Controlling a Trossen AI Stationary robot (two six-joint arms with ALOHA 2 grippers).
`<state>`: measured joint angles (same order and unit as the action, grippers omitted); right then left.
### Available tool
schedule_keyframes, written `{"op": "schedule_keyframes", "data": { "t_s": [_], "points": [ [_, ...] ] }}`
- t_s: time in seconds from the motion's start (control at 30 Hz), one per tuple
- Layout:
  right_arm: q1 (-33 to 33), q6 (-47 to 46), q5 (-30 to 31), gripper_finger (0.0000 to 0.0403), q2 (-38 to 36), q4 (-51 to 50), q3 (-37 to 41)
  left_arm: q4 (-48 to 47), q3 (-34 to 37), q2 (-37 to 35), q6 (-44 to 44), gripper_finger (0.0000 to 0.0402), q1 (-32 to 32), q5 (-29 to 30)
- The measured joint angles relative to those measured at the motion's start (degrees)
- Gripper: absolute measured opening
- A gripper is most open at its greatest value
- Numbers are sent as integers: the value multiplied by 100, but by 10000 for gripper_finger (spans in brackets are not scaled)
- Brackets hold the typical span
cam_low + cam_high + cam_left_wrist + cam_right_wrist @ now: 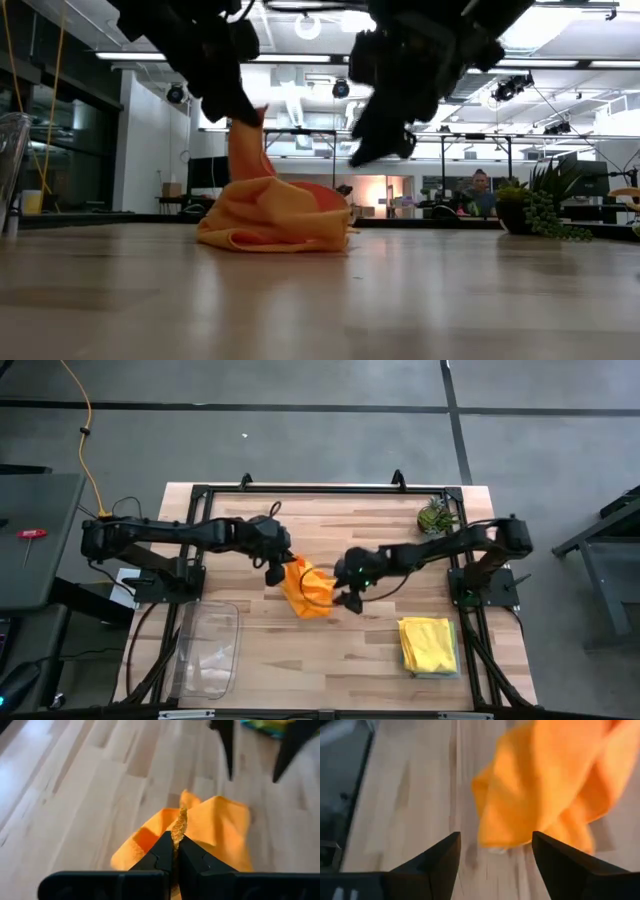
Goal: Fold microfiber towels
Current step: Fold the orange microfiber cloth
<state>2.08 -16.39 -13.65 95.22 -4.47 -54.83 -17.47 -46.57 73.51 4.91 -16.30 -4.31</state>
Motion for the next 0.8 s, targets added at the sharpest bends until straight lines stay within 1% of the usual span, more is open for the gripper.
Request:
{"op": "schedule_keyframes", "data": {
  "t_s": [0.1,0.23,0.3,0.37,0.57,0.7,0.8],
  "points": [
    [187,192,-12,236,366,-13,0,-149,0,21,123,0,24,285],
    [376,288,-1,227,658,49,0,-385,0,-12,166,0,22,577],
    [446,300,169,221,770,86,0,-410,0,-34,240,0,21,668],
    [497,282,353,216,889,235,0,-464,0,-32,331,0,20,671],
    [517,-325,431,201,1254,714,0,-435,0,-32,347,0,24,660],
    [515,-585,649,199,1292,854,0,-429,0,-32,345,0,24,652],
    [515,-627,614,199,1275,1293,2,-426,0,-32,346,0,24,651]
  ]
}}
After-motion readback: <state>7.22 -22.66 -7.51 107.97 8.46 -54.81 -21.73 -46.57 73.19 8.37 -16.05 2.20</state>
